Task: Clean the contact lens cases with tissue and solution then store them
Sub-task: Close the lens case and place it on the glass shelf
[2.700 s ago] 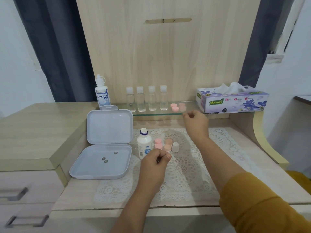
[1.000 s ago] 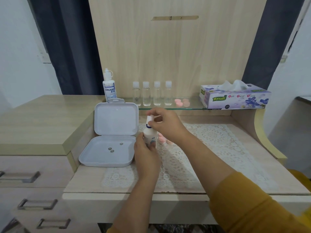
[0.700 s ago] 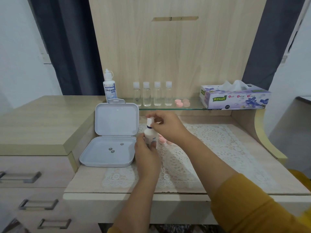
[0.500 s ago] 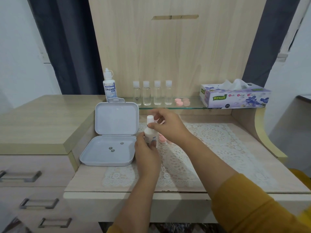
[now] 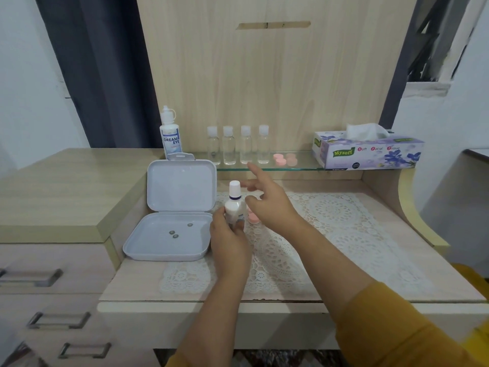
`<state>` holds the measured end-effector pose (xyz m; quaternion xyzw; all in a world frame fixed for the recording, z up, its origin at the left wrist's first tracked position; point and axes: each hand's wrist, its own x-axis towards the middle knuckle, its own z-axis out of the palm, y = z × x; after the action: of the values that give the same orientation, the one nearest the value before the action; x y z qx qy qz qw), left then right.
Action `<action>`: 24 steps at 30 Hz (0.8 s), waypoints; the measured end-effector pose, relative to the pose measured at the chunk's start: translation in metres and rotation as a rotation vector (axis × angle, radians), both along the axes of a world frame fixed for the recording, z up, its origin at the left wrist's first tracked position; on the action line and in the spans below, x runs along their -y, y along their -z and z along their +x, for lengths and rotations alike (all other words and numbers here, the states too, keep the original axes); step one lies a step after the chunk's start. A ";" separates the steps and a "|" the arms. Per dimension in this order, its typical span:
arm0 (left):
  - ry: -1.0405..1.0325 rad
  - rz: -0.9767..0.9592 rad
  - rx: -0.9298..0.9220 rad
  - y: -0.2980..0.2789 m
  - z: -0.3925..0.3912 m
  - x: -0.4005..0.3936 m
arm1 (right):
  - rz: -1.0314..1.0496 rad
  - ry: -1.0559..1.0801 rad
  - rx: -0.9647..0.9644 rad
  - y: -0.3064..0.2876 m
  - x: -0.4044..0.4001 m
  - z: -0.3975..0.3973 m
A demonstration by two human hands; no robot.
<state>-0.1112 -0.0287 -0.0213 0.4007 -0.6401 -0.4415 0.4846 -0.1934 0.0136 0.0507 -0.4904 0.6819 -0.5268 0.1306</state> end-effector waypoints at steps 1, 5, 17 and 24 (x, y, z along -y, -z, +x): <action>-0.002 -0.002 -0.003 0.000 0.000 0.000 | -0.011 0.006 -0.009 0.001 0.001 0.002; -0.010 -0.014 0.000 -0.002 0.000 -0.001 | -0.048 0.044 0.009 0.007 0.002 0.003; -0.035 -0.002 0.008 -0.004 0.002 -0.003 | 0.191 0.497 0.049 0.040 -0.030 -0.044; -0.073 0.078 -0.003 -0.013 0.007 -0.008 | 0.427 0.459 -0.129 0.051 -0.020 -0.040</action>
<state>-0.1043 -0.0204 -0.0081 0.4416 -0.6069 -0.4486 0.4852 -0.2339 0.0338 -0.0001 -0.3177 0.8768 -0.3553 0.0647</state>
